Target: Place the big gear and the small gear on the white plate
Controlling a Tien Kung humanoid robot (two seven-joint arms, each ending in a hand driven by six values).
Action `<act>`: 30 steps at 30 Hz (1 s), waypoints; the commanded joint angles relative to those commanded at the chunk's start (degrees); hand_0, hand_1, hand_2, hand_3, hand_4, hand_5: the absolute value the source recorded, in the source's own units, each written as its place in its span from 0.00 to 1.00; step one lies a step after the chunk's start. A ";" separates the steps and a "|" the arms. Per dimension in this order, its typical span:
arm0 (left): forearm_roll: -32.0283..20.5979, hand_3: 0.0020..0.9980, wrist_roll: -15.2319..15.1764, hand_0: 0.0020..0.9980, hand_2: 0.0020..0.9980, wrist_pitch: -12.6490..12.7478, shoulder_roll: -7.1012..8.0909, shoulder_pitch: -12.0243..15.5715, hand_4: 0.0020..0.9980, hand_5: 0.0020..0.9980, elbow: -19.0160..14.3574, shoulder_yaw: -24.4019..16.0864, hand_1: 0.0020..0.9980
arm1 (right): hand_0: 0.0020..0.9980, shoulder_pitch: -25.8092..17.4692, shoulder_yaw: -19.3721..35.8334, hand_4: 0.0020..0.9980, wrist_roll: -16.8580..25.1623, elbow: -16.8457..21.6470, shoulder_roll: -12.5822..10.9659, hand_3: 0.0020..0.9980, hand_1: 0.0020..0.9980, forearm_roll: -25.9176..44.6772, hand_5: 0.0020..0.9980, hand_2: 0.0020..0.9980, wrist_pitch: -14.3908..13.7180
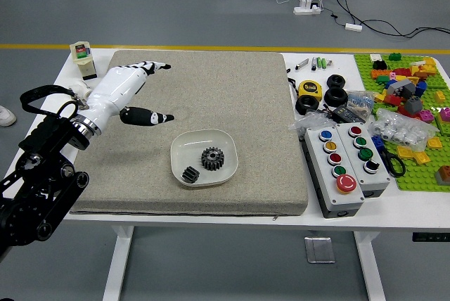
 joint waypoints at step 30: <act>-70.86 0.86 0.10 0.76 0.88 -10.25 1.26 12.29 0.95 0.94 0.08 -12.81 0.83 | 0.76 -0.55 -0.58 0.93 -0.11 -0.11 0.21 0.75 0.80 0.28 0.79 0.83 0.00</act>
